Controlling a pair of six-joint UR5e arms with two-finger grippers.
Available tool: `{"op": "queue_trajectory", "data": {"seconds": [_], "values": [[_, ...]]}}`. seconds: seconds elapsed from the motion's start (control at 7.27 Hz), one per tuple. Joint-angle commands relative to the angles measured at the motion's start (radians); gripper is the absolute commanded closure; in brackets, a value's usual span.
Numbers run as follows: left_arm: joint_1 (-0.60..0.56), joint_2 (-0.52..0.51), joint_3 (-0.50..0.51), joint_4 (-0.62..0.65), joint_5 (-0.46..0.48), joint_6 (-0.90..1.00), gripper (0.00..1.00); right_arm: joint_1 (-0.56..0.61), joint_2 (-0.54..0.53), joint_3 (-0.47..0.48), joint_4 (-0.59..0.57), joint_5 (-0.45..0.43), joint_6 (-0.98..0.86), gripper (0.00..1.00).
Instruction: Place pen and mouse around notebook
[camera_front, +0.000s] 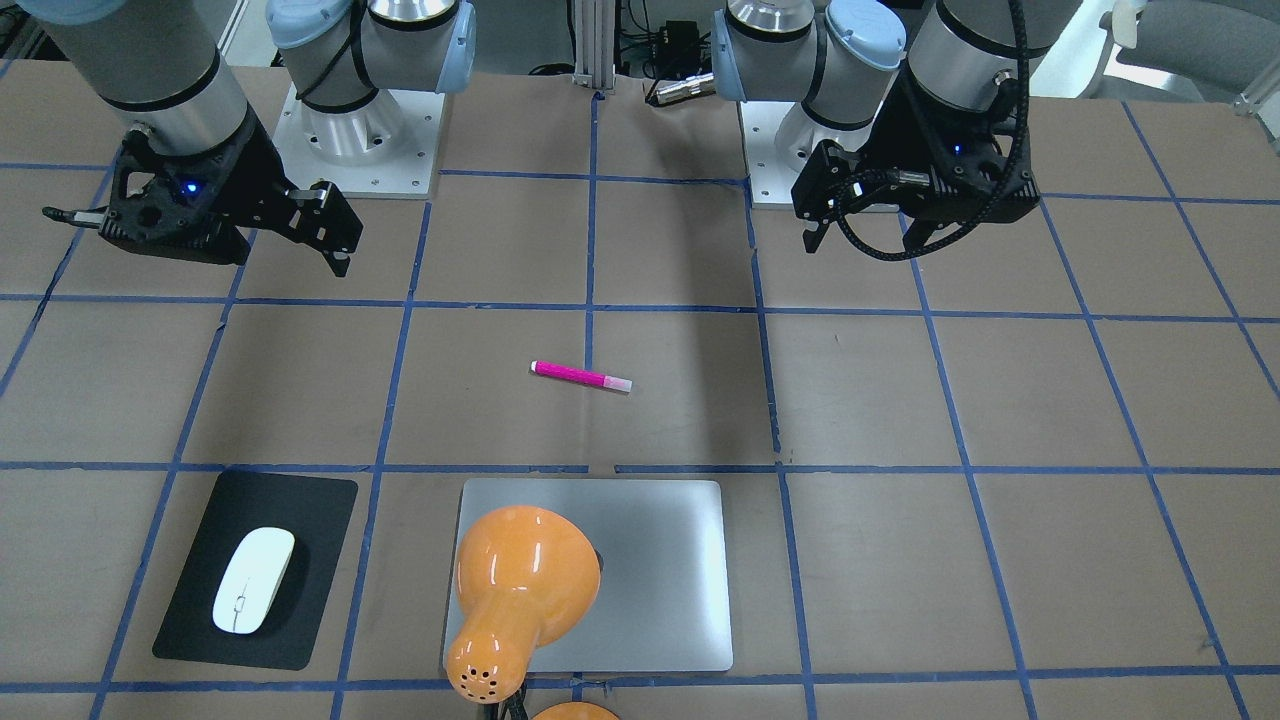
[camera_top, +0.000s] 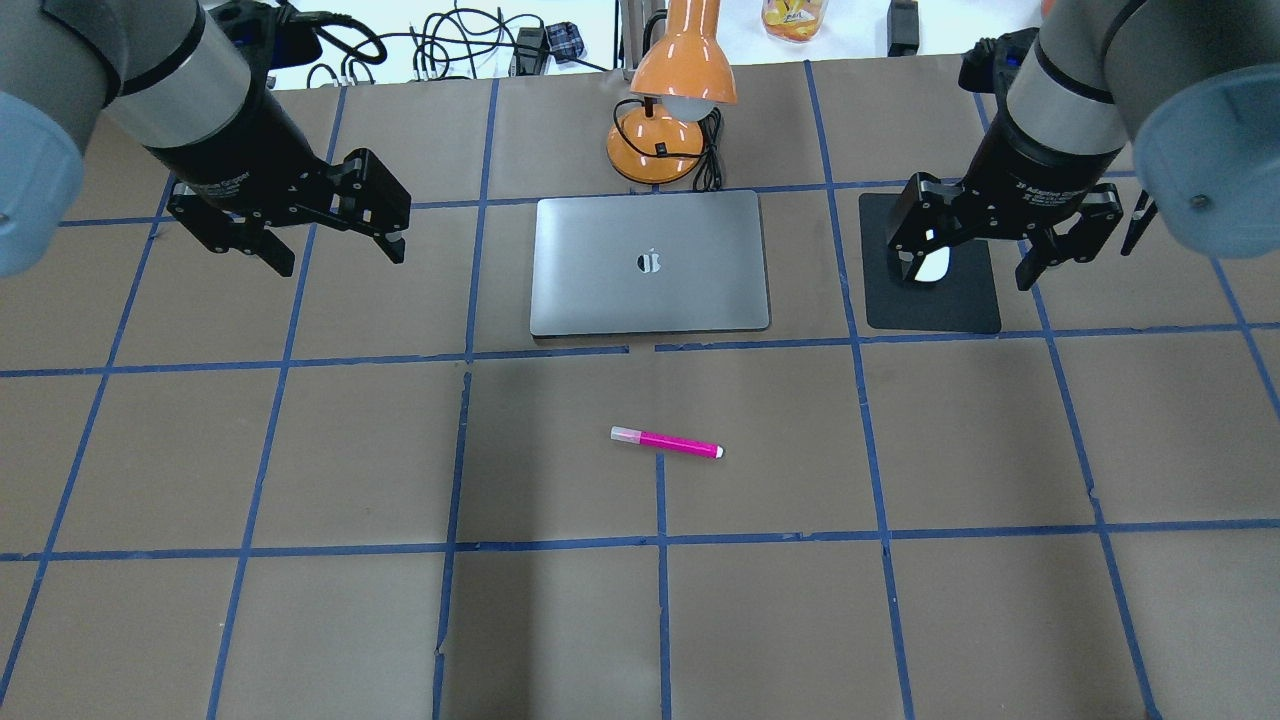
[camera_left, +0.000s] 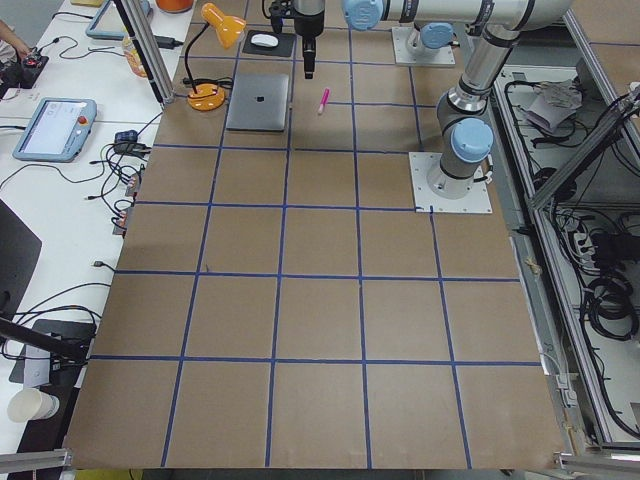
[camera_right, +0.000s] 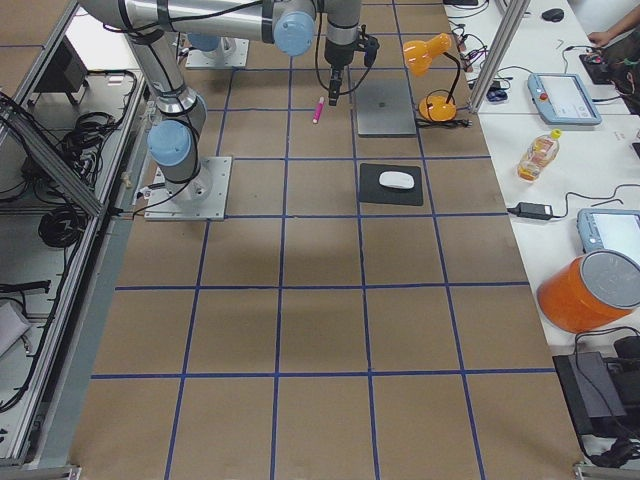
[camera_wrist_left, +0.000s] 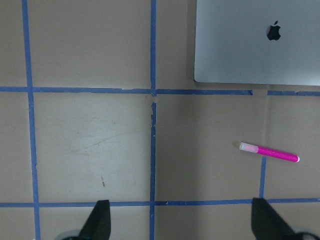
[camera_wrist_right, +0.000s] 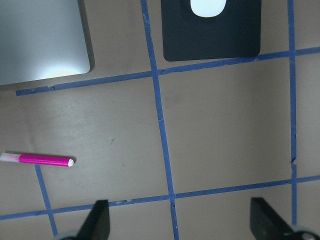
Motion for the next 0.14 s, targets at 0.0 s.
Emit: {"op": "queue_trajectory", "data": {"seconds": [0.0], "values": [[0.001,0.002,0.001,-0.003,0.001,0.000,0.00,0.001,0.000,-0.003,0.003,-0.001,0.005,0.00]]}}
